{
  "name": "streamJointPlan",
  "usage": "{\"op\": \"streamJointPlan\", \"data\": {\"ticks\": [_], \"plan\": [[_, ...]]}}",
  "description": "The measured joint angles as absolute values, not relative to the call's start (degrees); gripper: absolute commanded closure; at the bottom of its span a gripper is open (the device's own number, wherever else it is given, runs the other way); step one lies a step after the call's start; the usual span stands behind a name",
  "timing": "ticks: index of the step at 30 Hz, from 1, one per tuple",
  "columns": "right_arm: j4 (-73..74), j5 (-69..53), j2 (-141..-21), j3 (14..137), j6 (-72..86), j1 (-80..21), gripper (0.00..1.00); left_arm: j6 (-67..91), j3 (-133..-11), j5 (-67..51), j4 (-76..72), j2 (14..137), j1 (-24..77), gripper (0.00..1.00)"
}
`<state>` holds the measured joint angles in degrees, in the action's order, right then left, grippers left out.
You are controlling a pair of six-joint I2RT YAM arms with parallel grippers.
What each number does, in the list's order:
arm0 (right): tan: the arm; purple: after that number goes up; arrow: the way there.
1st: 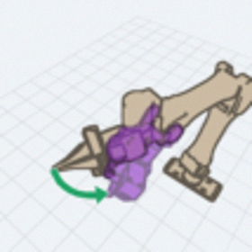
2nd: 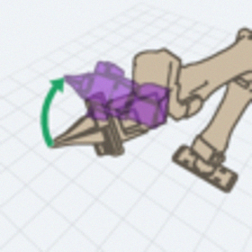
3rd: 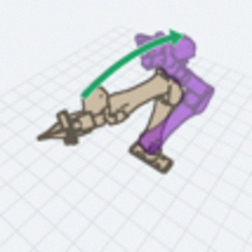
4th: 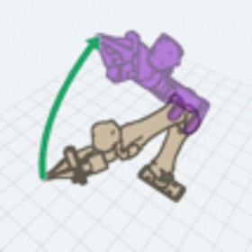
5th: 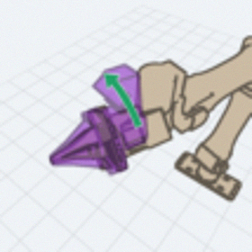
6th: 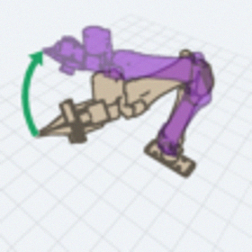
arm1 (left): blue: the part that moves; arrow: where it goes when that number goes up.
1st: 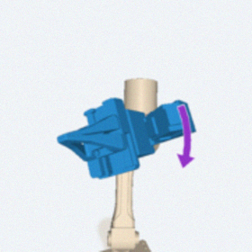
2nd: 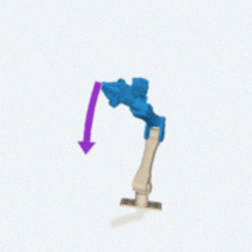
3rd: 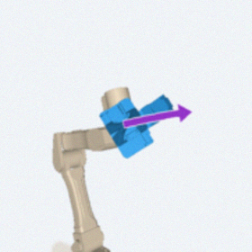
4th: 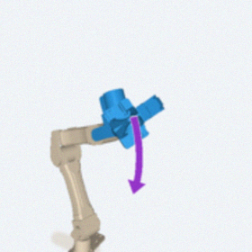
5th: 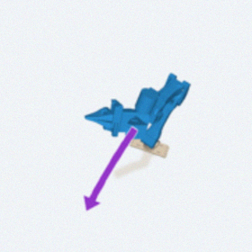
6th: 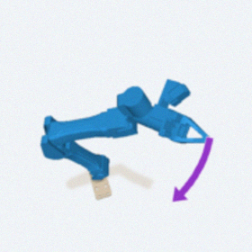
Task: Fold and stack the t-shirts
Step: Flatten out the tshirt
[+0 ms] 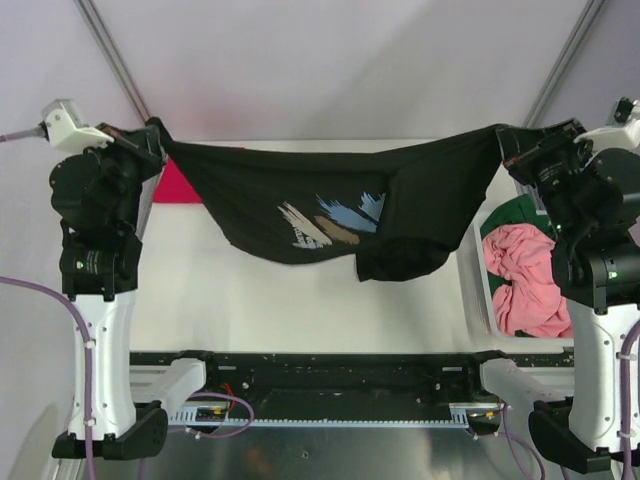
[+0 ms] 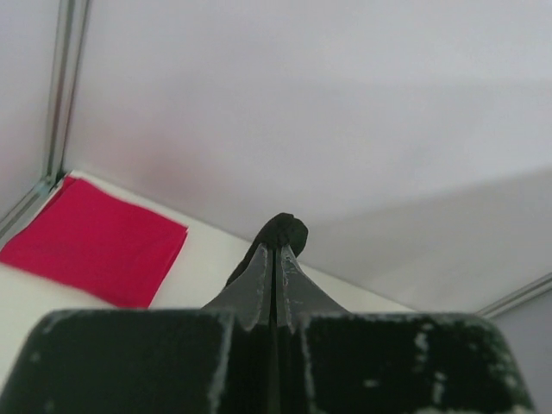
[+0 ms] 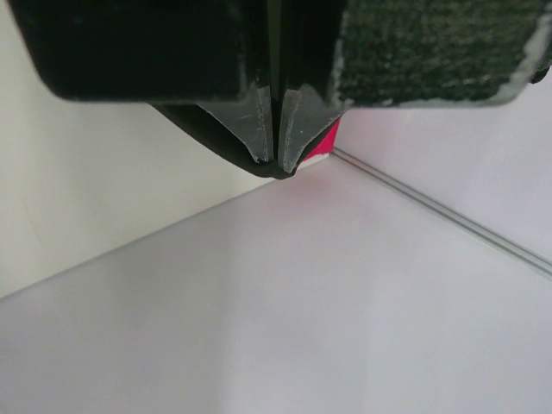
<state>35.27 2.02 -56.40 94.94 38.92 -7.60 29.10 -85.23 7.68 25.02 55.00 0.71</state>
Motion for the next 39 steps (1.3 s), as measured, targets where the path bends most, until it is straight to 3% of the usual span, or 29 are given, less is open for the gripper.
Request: {"op": "streamJointPlan", "data": {"ticks": [10,17,21,26,30,34,39], "plan": [[29.93,2.52,-66.48,100.92,39.16,-6.66,1.0,29.56,-100.73,3.75,24.84,69.95,0.71,1.0],[21.43,-3.16,-85.58,102.91,42.41,-2.55,1.0,30.2,-118.78,-0.75,25.04,94.08,0.71,1.0],[23.05,-7.16,-100.71,117.75,46.02,0.97,1.0,31.2,-133.51,-2.2,26.39,107.83,0.69,1.0],[24.77,-10.04,-107.18,136.49,49.32,3.79,1.0,31.55,-141.88,-2.55,25.65,111.61,0.14,1.0],[23.05,-12.19,-99.35,134.72,50.41,5.98,1.0,31.0,-138.12,-1.85,22.06,105.43,-0.69,1.0],[20.05,-13.91,-84.47,114.89,50.26,7.2,1.0,30.65,-123.68,-1.19,18.61,93.93,-0.84,1.0],[19.07,-16.97,-74.35,86.24,48.51,7.57,1.0,30.59,-95.37,-0.03,14.72,80.6,-0.97,1.0]]}}
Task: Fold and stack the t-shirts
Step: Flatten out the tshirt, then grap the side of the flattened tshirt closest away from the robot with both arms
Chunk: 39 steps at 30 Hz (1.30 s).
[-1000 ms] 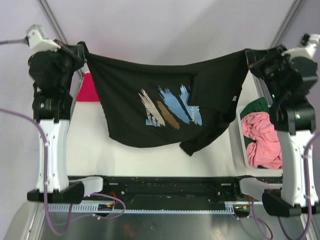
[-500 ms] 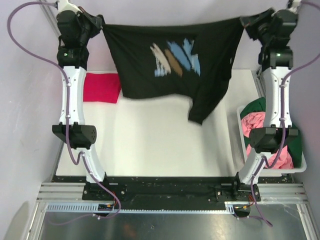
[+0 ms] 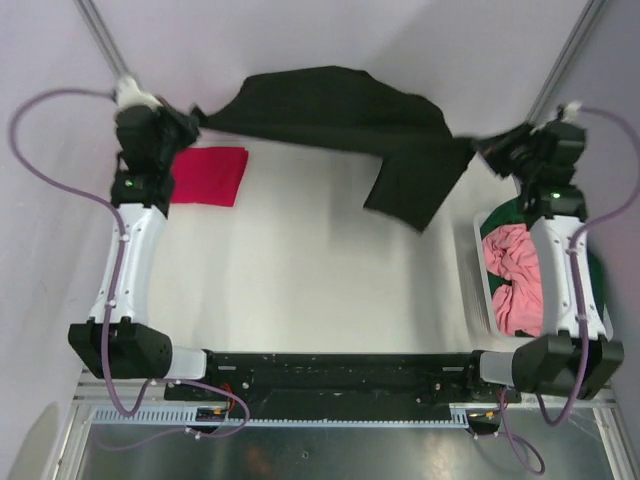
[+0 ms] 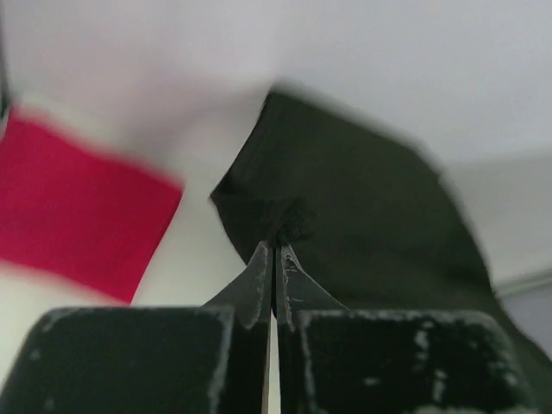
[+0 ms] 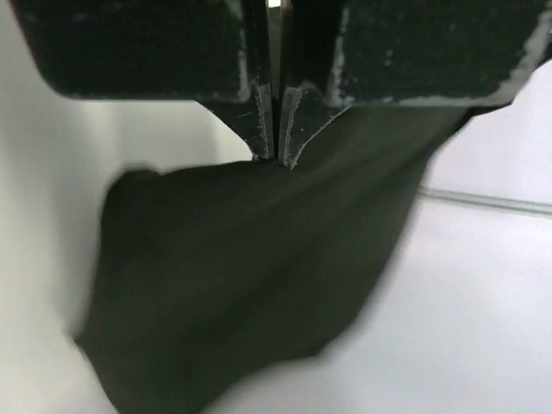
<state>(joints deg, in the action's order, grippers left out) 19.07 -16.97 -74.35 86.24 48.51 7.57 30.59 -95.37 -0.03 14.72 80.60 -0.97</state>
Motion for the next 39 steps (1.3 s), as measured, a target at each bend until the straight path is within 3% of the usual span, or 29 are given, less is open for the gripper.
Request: {"op": "streamJointPlan", "data": {"ticks": [3,9,12,19,30,39], "plan": [[21.23,-17.43,-76.69,73.34,45.34,6.7,0.99,31.51,-78.04,1.28,14.61,78.28,-1.02,1.0],[29.39,-16.16,-88.36,58.43,38.85,4.12,0.48,33.71,-54.41,2.9,19.42,84.14,-1.08,1.0],[31.18,-14.33,-88.58,57.84,36.21,2.42,0.38,34.3,-52.23,2.83,20.27,86.87,-1.15,1.0],[33.04,-5.65,-80.49,56.82,34.02,-7.38,0.38,34.48,-52.05,2.83,18.59,87.26,-1.21,1.0],[40.16,2.02,-62.59,40.99,44.82,-29.58,0.45,34.48,-52.05,2.94,19.11,84.36,-1.26,1.0],[44.47,5.15,-60.62,36.36,55.92,-47.24,0.46,34.52,-51.13,3.11,19.59,82.37,-1.26,1.0]]}}
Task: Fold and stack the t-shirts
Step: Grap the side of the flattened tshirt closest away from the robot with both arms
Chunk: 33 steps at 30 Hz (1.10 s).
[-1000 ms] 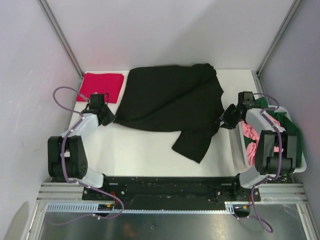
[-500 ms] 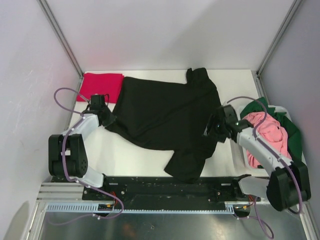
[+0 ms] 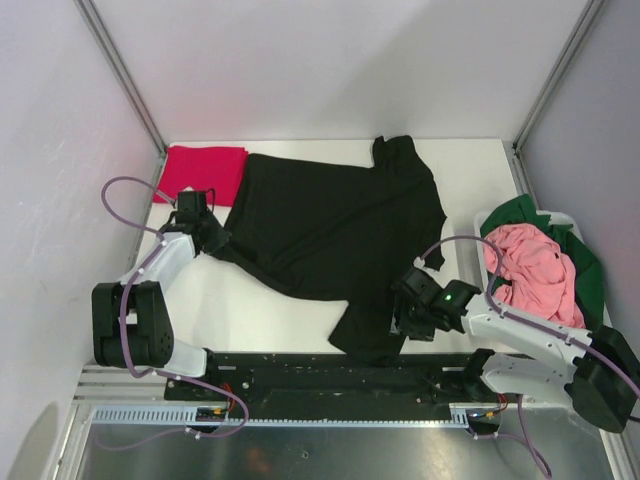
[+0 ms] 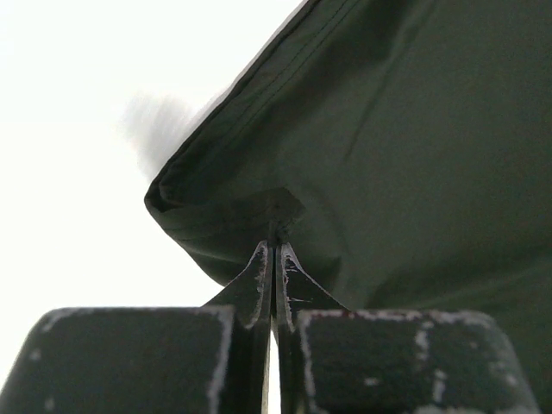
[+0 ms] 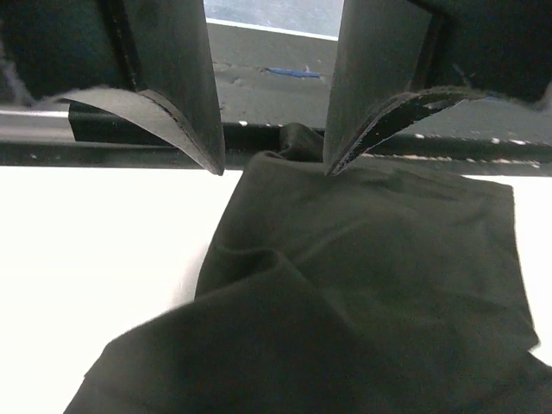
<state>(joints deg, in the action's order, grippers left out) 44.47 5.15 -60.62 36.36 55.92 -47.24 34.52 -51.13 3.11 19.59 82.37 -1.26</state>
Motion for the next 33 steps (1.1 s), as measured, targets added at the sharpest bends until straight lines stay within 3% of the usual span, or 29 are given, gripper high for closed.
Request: {"op": "streamJointPlan", "data": {"ticks": [8,12,14,18,19,24,26,29,33], "plan": [[43.27,5.17,-63.75,32.38,61.87,-53.8,0.45,34.59,-50.11,3.31,20.03,82.0,-1.26,1.0],[41.21,5.13,-65.49,31.22,63.2,-54.22,0.5,34.59,-49.98,3.31,20.03,81.69,-1.26,1.0],[41.17,5.15,-65.63,31.24,63.48,-54.26,0.6,34.61,-49.87,3.31,20.05,81.6,-1.26,1.0],[39.86,5.19,-66.06,31.16,63.83,-54.17,0.93,34.61,-49.21,3.36,20.03,81.3,-1.26,1.0],[39.46,5.19,-66.08,31.09,63.83,-53.78,0.97,34.63,-48.9,3.4,20.03,81.06,-1.26,0.99],[41.95,4.67,-59.64,31.0,62.59,-47.83,1.0,35.03,-46.46,3.92,20.03,78.46,-1.26,0.64],[44.69,4.16,-53.69,31.27,61.36,-43.62,1.0,35.59,-44.97,4.45,20.14,76.79,-1.26,0.56],[48.53,3.2,-47.2,32.08,59.33,-37.93,1.0,36.07,-42.96,5.28,20.6,73.93,-1.26,0.51],[52.36,1.93,-44.95,32.45,57.04,-35.27,1.0,37.12,-41.45,7.66,22.15,70.06,-1.26,0.54]]}}
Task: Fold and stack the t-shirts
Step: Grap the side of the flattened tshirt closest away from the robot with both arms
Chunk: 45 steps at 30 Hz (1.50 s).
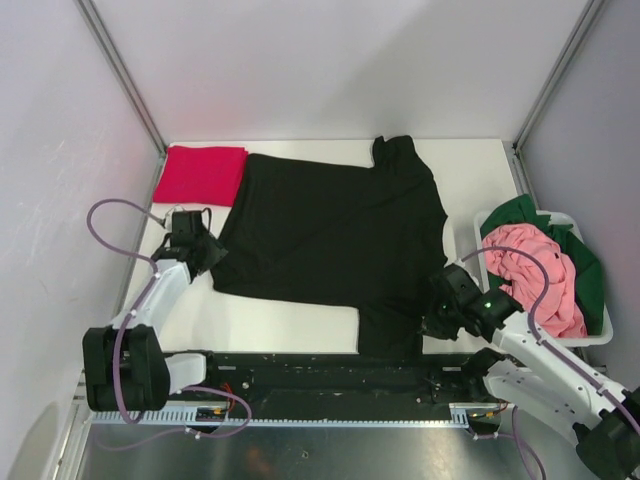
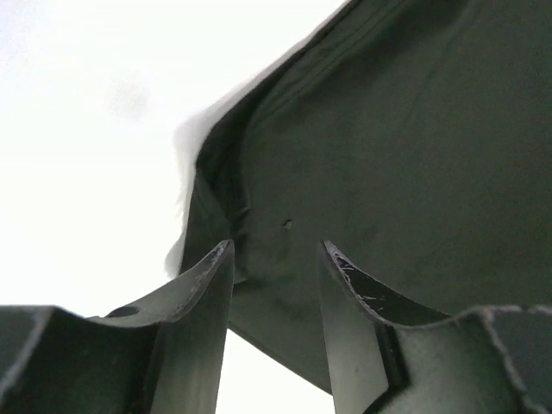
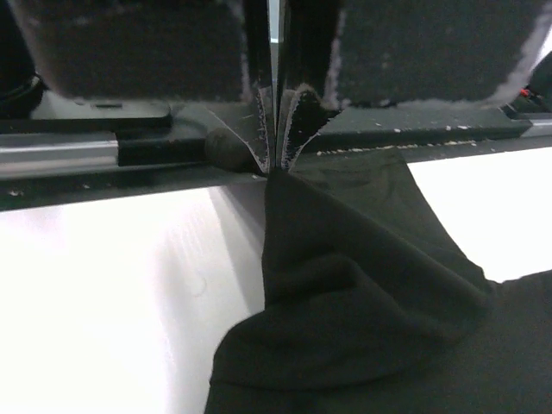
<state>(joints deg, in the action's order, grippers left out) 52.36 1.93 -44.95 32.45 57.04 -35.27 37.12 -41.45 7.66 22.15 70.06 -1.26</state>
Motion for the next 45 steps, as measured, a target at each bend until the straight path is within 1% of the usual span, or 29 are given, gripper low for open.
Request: {"op": "streamJointPlan", "data": {"ticks": [5,14,19,26,31,36,45], "plan": [[53.74,-0.14,-46.74,32.45,55.09,-35.0,1.0,38.79,-41.08,11.88,24.36,67.46,-1.26,0.61],[52.97,-1.58,-49.32,32.45,52.73,-34.96,1.0,40.8,-37.58,13.23,27.73,67.72,-1.26,0.66],[52.18,-1.58,-49.98,32.45,51.92,-34.76,1.0,40.34,-37.6,13.5,27.81,68.14,0.05,0.67],[51.18,-1.58,-50.63,32.45,51.29,-34.76,1.0,39.59,-37.63,16.08,27.79,68.55,8.03,0.68],[50.76,-1.58,-50.85,32.45,50.92,-34.76,1.0,39.64,-38.79,18.81,27.86,73.95,10.5,0.68],[50.65,-1.58,-50.85,32.45,50.89,-34.76,1.0,39.68,-40.6,20.93,27.81,79.77,9.32,0.68],[50.98,-1.58,-48.8,32.45,50.89,-34.74,1.0,39.66,-40.71,24.86,28.97,77.73,1.34,0.64]]}}
